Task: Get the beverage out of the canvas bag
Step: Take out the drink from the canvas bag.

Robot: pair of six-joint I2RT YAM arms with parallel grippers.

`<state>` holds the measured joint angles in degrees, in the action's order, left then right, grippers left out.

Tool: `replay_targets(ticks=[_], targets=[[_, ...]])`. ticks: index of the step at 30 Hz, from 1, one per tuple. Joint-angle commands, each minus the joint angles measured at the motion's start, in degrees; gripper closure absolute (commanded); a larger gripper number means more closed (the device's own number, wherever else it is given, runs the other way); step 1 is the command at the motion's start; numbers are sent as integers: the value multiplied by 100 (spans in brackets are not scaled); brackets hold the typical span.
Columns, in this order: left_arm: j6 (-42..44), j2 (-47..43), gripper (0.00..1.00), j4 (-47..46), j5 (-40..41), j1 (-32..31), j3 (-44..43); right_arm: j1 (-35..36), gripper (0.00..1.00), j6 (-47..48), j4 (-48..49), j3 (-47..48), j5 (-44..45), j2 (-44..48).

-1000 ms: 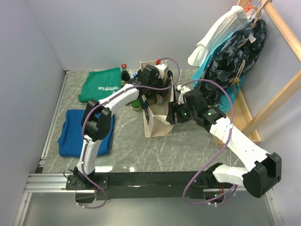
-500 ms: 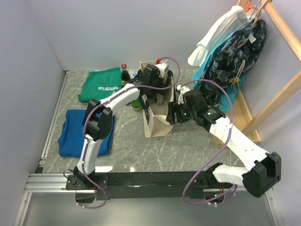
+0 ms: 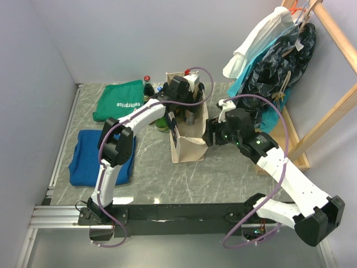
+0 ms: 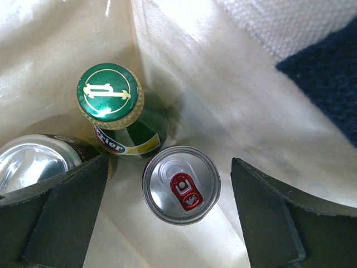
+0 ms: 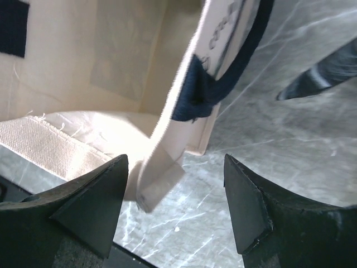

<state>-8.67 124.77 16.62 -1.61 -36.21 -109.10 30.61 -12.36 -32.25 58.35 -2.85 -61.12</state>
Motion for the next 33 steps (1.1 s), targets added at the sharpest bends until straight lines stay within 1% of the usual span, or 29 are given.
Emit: replay_targets(ticks=[1,16,26,29,33], targets=[[-12,-5,4,-107,82,-9,-129,41,25,-29,8,71,522,232],[137,21,6,-115,143,-53,-33,41,25,-126,-1,80,628,276],[190,144,8,-63,143,-124,-120,41,25,-118,35,72,637,250],[207,162,11,-36,143,-132,-138,41,25,-109,35,89,637,224],[234,179,9,-10,143,-141,-164,33,25,-109,43,63,628,215]])
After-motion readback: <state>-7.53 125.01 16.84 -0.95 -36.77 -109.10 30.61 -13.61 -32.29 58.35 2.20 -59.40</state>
